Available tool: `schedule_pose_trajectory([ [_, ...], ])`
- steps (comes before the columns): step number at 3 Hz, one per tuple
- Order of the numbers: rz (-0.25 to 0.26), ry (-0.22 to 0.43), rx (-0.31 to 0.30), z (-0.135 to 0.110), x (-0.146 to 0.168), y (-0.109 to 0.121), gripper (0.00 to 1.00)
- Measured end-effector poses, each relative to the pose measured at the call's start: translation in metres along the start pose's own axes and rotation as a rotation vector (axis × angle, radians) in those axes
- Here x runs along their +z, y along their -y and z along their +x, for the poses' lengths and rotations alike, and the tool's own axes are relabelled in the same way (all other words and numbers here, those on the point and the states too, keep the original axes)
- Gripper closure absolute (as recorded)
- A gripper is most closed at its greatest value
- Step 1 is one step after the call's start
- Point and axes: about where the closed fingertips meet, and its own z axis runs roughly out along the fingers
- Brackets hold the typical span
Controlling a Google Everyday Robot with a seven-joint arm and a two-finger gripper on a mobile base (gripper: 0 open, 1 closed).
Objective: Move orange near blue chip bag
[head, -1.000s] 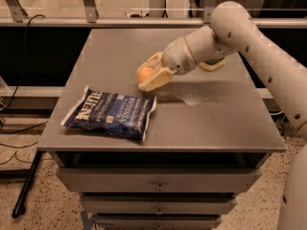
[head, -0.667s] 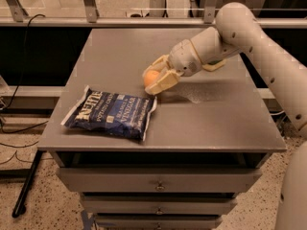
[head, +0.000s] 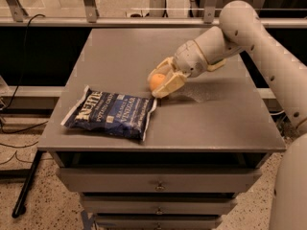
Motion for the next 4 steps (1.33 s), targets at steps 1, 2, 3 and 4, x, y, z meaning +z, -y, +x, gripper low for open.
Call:
schedule_pose_trajectory([
  [1, -0.034, -0.009, -0.017, 0.0025, -0.0046, -0.0051, 0.58],
  [2, -0.055, -0.013, -0.032, 0.0028, -0.0083, -0.0104, 0.36],
  [3, -0.068, -0.011, -0.043, 0.0021, -0.008, -0.0125, 0.12],
  [4, -0.073, -0.008, -0.049, 0.0007, -0.007, -0.0135, 0.0],
])
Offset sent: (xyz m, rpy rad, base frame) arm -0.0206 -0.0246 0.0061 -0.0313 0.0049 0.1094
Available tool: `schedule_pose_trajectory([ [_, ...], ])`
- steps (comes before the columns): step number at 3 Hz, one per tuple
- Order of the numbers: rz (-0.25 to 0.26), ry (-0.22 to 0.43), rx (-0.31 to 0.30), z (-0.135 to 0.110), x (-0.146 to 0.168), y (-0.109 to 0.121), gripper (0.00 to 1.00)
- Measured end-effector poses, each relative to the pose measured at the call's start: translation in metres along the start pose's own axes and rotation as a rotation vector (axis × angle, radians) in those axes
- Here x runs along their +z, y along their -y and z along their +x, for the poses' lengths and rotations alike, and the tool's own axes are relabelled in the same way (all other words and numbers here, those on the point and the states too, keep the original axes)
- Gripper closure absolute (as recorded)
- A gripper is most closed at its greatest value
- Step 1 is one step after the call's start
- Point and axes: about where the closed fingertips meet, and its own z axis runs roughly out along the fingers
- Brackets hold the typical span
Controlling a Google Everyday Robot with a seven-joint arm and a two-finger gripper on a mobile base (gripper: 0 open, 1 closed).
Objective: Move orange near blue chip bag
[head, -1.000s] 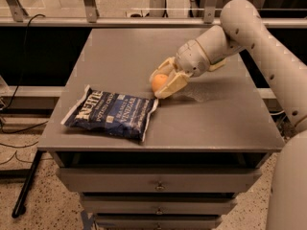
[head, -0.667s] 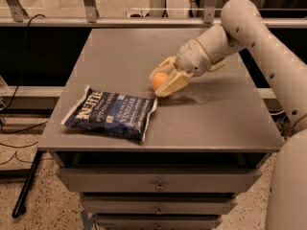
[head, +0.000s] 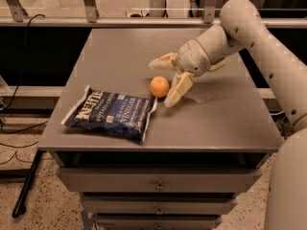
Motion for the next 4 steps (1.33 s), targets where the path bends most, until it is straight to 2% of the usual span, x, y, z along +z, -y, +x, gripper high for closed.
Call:
schedule_pose_trajectory([
  [1, 0.002, -0.002, -0.001, 0.0, 0.0, 0.0, 0.0],
  [2, 0.096, 0.012, 0.038, 0.009, -0.023, 0.007, 0.0],
  [4, 0.528, 0.032, 0.17, 0.041, -0.149, 0.021, 0.0],
])
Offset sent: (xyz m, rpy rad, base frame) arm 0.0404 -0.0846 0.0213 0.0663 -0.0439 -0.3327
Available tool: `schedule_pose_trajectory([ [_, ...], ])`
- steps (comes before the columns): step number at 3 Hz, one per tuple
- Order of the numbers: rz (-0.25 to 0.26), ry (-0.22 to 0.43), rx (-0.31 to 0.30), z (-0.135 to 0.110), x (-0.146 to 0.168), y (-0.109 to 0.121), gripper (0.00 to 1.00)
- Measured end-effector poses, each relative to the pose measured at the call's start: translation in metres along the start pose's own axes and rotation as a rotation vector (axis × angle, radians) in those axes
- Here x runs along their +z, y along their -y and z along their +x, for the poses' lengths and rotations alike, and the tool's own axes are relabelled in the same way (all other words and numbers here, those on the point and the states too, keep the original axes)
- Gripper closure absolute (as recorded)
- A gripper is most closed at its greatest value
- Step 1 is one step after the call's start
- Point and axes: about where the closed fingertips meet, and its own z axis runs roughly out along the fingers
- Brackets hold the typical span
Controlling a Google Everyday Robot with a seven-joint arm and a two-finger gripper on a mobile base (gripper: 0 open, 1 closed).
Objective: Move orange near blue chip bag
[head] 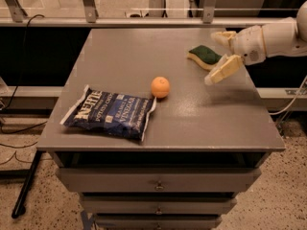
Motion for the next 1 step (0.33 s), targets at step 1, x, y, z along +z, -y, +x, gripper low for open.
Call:
schedule_pose_trajectory([
  [1, 0.184, 0.019, 0.074, -0.0009, -0.0395, 0.0207, 0.0],
])
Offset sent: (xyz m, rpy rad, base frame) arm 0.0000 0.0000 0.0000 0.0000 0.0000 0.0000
